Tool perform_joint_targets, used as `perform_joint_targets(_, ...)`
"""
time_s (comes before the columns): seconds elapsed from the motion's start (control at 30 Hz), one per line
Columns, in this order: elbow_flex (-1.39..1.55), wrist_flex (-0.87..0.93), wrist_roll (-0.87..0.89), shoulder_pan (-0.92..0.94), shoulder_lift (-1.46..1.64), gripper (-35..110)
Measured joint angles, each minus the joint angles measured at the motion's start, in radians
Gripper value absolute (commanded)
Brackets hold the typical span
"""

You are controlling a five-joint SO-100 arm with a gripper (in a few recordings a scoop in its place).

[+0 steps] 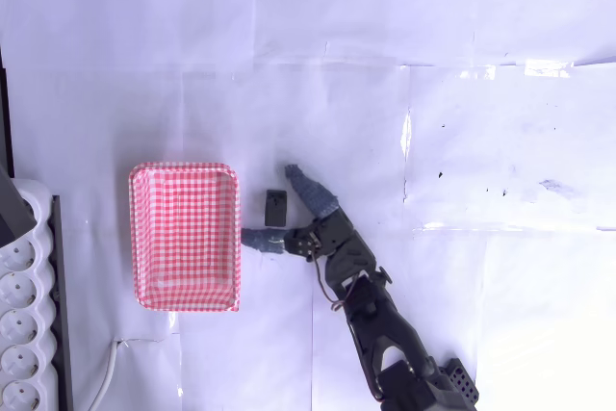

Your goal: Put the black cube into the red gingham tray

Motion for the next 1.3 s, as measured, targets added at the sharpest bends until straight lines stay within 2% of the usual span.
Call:
perform_joint_targets(0.27,0.003,0.002,-0.015,0.002,0.002,49)
perform_joint_targets(0.97,0.000,0.008,-0.028,-0.015,-0.003,0)
perform_joint_targets(1.2,-0.005,0.041,-0.014,-0.015,-0.021,0)
perform_joint_targets(1.3,-0.041,0.133,-0.023,-0.015,-0.092,0)
